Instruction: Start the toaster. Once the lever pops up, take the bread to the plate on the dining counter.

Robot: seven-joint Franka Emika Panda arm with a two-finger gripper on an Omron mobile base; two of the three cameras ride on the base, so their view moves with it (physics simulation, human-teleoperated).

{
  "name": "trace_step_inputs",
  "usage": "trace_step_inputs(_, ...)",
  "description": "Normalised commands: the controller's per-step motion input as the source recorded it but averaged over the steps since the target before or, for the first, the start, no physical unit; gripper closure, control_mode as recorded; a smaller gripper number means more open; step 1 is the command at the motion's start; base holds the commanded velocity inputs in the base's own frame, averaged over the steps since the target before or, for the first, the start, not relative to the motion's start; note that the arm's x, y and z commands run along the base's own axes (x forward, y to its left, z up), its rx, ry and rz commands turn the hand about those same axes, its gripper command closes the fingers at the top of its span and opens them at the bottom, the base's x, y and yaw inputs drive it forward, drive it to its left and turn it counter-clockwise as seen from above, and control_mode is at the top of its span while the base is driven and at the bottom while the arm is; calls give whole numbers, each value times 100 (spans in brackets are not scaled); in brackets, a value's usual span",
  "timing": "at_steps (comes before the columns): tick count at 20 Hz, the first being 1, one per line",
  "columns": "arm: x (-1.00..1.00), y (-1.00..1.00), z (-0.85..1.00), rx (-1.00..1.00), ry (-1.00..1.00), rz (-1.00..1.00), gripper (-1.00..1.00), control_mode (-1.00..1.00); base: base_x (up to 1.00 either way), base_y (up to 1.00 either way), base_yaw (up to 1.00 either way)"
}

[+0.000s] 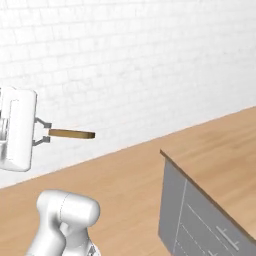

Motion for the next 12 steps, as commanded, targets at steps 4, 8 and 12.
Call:
trace_step_inputs(4, 0, 0, 0, 0, 0, 0, 100, 100, 44, 72, -54)
trace_step_inputs(8, 0, 0, 0, 0, 0, 0, 100, 100, 71, 91, -45)
trace_step_inputs(12, 0, 0, 0, 0, 0, 0, 100, 100, 78, 100, -44)
